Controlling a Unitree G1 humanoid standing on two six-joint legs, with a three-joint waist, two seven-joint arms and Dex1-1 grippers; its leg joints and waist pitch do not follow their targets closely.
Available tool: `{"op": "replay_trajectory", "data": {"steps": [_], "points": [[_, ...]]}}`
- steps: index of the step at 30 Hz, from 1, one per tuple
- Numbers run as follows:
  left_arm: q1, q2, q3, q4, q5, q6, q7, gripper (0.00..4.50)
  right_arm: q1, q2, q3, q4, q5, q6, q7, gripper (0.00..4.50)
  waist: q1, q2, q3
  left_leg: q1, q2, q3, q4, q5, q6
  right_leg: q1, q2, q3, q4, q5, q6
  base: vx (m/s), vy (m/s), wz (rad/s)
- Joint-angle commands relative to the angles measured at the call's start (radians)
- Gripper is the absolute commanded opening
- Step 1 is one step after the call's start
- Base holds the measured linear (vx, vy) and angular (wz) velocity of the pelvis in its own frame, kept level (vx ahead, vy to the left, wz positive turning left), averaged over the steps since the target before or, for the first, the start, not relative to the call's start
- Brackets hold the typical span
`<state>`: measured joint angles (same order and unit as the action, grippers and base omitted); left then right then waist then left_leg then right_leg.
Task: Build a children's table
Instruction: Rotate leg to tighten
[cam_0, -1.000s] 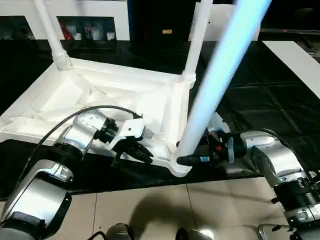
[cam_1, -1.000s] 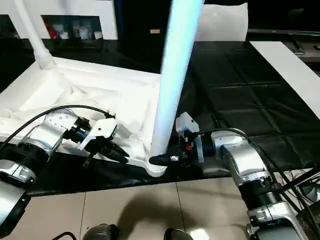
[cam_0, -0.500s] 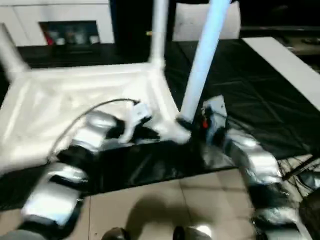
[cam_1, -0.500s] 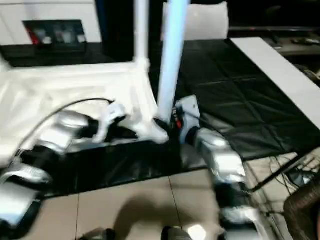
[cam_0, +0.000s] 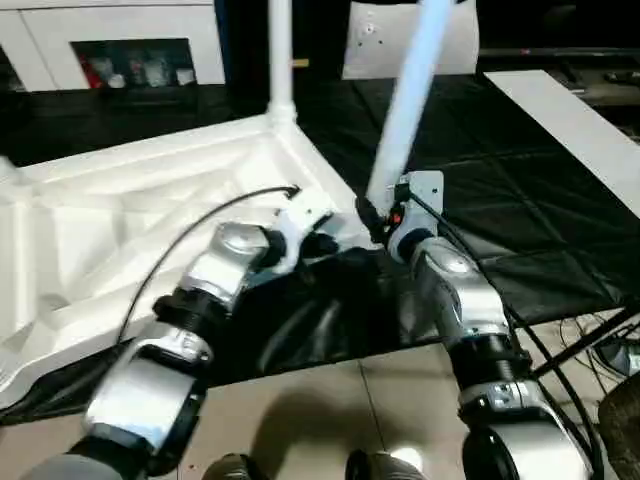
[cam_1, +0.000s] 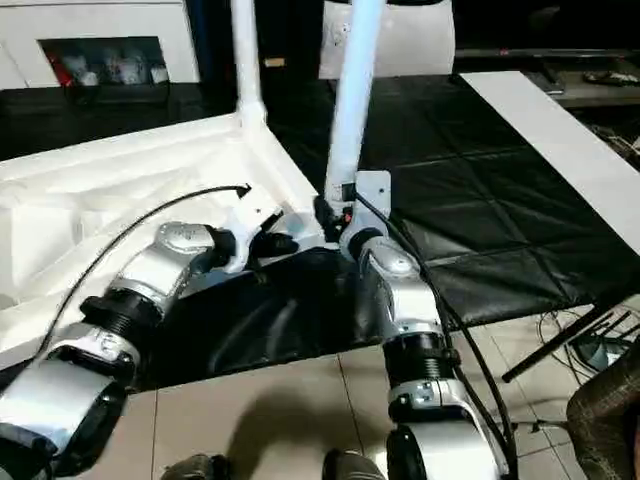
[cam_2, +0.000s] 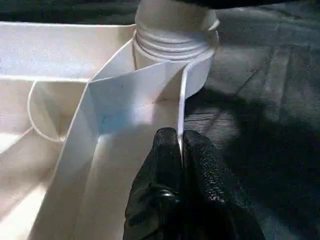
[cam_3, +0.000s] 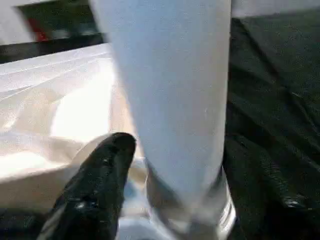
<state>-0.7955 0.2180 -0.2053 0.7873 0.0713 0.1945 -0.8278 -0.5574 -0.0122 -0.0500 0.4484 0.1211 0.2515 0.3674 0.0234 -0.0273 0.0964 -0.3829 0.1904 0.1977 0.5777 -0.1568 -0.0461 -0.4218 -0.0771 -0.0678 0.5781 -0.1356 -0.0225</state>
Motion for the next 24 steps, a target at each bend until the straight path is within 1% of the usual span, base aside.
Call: {"op": "replay_trajectory", "data": {"steps": [1, 2, 3, 4, 5, 7, 8, 9, 10, 12, 13, 14, 15, 17, 19, 20, 22, 24], "points": [[0.006, 0.02, -0.003, -0.045, -0.015, -0.059, -0.049, 0.0, 0.027, -0.015, 0.087, -0.047, 0.032, -0.005, 0.157, 3.31, 0.009, 0.002, -0.098, 0.014, 0.032, -0.017, -0.056, -0.172, 0.063, 0.068, -0.067, 0.046, -0.055, -0.201, -0.198, 0.0, 0.0, 0.0], [0.007, 0.023, -0.004, -0.045, -0.014, -0.063, -0.055, 0.0, 0.029, -0.021, 0.087, -0.05, 0.033, -0.007, 0.166, 3.59, 0.009, 0.002, -0.101, 0.014, 0.033, -0.016, -0.054, -0.15, 0.072, 0.071, -0.066, 0.046, -0.049, -0.167, -0.212, 0.0, 0.0, 0.0], [0.018, 0.044, -0.009, -0.046, -0.012, -0.086, -0.097, 0.0, 0.045, -0.059, 0.094, -0.07, 0.035, -0.015, 0.226, 3.68, 0.009, 0.001, -0.101, 0.013, 0.032, -0.015, -0.052, -0.138, 0.08, 0.071, -0.064, 0.046, -0.048, -0.148, -0.222, 0.0, 0.0, 0.0], [0.02, 0.048, -0.01, -0.046, -0.012, -0.09, -0.106, 0.0, 0.048, -0.066, 0.096, -0.073, 0.036, -0.015, 0.237, 3.68, 0.011, 0.002, -0.101, 0.013, 0.034, -0.014, -0.051, -0.131, 0.086, 0.071, -0.064, 0.046, -0.044, -0.136, -0.229, 0.0, 0.0, 0.0], [0.03, 0.069, -0.019, -0.047, -0.015, -0.121, -0.157, 0.0, 0.063, -0.106, 0.103, -0.088, 0.04, -0.023, 0.297, 3.72, 0.01, 0.003, -0.101, 0.013, 0.035, -0.014, -0.051, -0.13, 0.087, 0.07, -0.064, 0.046, -0.045, -0.136, -0.233, 0.0, 0.0, 0.0], [0.039, 0.088, -0.028, -0.047, -0.02, -0.153, -0.208, 0.0, 0.076, -0.146, 0.109, -0.098, 0.044, -0.032, 0.354, 4.03, 0.012, 0.003, -0.099, 0.017, 0.036, -0.014, -0.051, -0.145, 0.086, 0.069, -0.063, 0.045, -0.048, -0.156, -0.238, 0.0, 0.0, 0.0], [0.047, 0.114, -0.044, -0.043, -0.022, -0.19, -0.271, 0.0, 0.087, -0.195, 0.113, -0.105, 0.048, -0.041, 0.421, 4.1, 0.015, 0.001, -0.098, 0.019, 0.037, -0.014, -0.052, -0.155, 0.082, 0.068, -0.063, 0.045, -0.049, -0.172, -0.238, 0.0, 0.0, 0.0], [0.049, 0.135, -0.06, -0.035, -0.019, -0.222, -0.318, 0.0, 0.093, -0.229, 0.116, -0.108, 0.052, -0.043, 0.469, 4.1, 0.018, 0.002, -0.097, 0.021, 0.038, -0.014, -0.052, -0.173, 0.081, 0.067, -0.063, 0.045, -0.052, -0.197, -0.233, 0.0, 0.0, 0.0], [0.05, 0.157, -0.076, -0.026, -0.016, -0.257, -0.373, 0.0, 0.1, -0.266, 0.122, -0.117, 0.061, -0.045, 0.521, 4.16, 0.018, 0.001, -0.094, 0.025, 0.04, -0.012, -0.053, -0.191, 0.076, 0.061, -0.062, 0.047, -0.054, -0.216, -0.232, 0.0, 0.0, 0.0], [0.047, 0.171, -0.077, -0.017, -0.026, -0.275, -0.431, 0.0, 0.102, -0.3, 0.128, -0.119, 0.064, -0.047, 0.566, 4.42, 0.023, 0.003, -0.093, 0.025, 0.041, -0.013, -0.054, -0.204, 0.063, 0.062, -0.063, 0.045, -0.055, -0.247, -0.227, 0.0, 0.0, 0.0], [0.045, 0.176, -0.076, -0.012, -0.033, -0.282, -0.462, 0.0, 0.103, -0.317, 0.132, -0.119, 0.061, -0.053, 0.588, 4.42, 0.024, 0.002, -0.091, 0.026, 0.042, -0.011, -0.054, -0.209, 0.06, 0.059, -0.062, 0.045, -0.056, -0.259, -0.225, 0.0, 0.0, 0.0], [0.043, 0.179, -0.077, -0.01, -0.037, -0.287, -0.482, 0.0, 0.103, -0.328, 0.135, -0.119, 0.059, -0.056, 0.604, 4.42, 0.029, 0.004, -0.089, 0.03, 0.044, -0.011, -0.055, -0.23, 0.048, 0.055, -0.063, 0.045, -0.059, -0.295, -0.219, 0.0, 0.0, 0.0], [0.04, 0.184, -0.08, -0.007, -0.043, -0.296, -0.516, 0.0, 0.103, -0.344, 0.142, -0.122, 0.062, -0.057, 0.635, 4.42, 0.035, 0.002, -0.088, 0.032, 0.045, -0.012, -0.055, -0.246, 0.039, 0.055, -0.065, 0.045, -0.061, -0.326, -0.213, 0.0, 0.0, 0.0], [0.034, 0.191, -0.086, -0.002, -0.051, -0.3, -0.581, 0.0, 0.105, -0.37, 0.155, -0.128, 0.079, -0.051, 0.698, 4.42, 0.043, 0.004, -0.086, 0.034, 0.047, -0.013, -0.057, -0.265, 0.03, 0.053, -0.067, 0.044, -0.064, -0.353, -0.206, 0.0, 0.0, 0.0], [0.027, 0.199, -0.106, 0.004, -0.049, -0.319, -0.641, 0.0, 0.105, -0.388, 0.17, -0.133, 0.1, -0.04, 0.766, 4.42, 0.049, 0.003, -0.087, 0.032, 0.049, -0.015, -0.059, -0.271, 0.027, 0.054, -0.068, 0.044, -0.061, -0.356, -0.201, 0.0, 0.0, 0.0], [0.027, 0.199, -0.106, 0.004, -0.049, -0.319, -0.641, 0.0, 0.105, -0.388, 0.17, -0.133, 0.1, -0.04, 0.766, 4.42, 0.051, 0.003, -0.087, 0.032, 0.049, -0.015, -0.059, -0.274, 0.027, 0.053, -0.068, 0.044, -0.061, -0.358, -0.2, 0.0, 0.0, 0.0], [0.018, 0.205, -0.128, 0.016, -0.048, -0.348, -0.69, 0.0, 0.104, -0.402, 0.187, -0.147, 0.126, -0.025, 0.831, 4.07, 0.056, 0.001, -0.086, 0.032, 0.048, -0.015, -0.058, -0.283, 0.027, 0.052, -0.07, 0.044, -0.064, -0.377, -0.194, 0.0, 0.0, 0.0], [0.012, 0.206, -0.14, 0.022, -0.045, -0.363, -0.722, 0.0, 0.101, -0.41, 0.199, -0.15, 0.139, -0.011, 0.874, 4.04, 0.064, 0.0, -0.085, 0.036, 0.048, -0.014, -0.058, -0.292, 0.025, 0.048, -0.071, 0.045, -0.066, -0.389, -0.193, 0.0, 0.0, 0.0]]}}
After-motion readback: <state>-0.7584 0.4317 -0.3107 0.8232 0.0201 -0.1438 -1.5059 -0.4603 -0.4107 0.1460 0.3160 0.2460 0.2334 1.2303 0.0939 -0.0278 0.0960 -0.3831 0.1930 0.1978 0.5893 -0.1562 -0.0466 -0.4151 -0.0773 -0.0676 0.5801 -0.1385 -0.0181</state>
